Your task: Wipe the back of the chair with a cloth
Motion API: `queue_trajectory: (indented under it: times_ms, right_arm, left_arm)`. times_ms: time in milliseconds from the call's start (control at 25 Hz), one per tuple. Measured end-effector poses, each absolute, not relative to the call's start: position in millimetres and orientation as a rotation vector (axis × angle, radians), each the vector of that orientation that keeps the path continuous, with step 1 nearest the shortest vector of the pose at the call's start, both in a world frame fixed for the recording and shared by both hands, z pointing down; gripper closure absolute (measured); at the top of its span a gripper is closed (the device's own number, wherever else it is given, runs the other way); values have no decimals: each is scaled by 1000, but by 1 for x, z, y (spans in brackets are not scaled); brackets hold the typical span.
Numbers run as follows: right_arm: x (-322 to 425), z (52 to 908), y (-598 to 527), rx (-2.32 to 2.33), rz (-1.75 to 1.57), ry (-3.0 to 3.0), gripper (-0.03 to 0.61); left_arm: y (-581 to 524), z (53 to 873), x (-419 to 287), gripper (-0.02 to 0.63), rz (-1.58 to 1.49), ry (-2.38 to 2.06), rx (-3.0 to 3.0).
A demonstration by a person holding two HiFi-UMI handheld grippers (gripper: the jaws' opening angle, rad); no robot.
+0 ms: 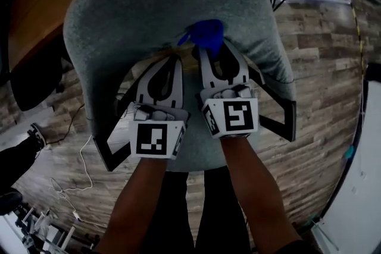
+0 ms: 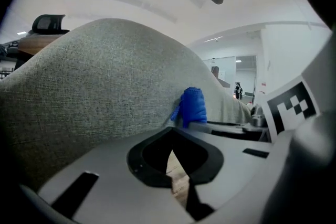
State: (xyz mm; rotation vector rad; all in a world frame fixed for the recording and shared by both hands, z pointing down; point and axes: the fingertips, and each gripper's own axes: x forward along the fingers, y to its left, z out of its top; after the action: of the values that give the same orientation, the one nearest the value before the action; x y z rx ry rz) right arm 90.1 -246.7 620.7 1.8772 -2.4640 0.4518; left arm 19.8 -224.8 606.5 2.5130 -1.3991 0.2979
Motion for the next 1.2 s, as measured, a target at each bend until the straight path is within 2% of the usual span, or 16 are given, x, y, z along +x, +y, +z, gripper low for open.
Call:
queue_trajectory:
  times_ms: [1200]
  right_arm:
    - [207,621,-156,2466,530,-1955,468]
  left_arm:
    - [-180,608,97,606,318,-1095,2657]
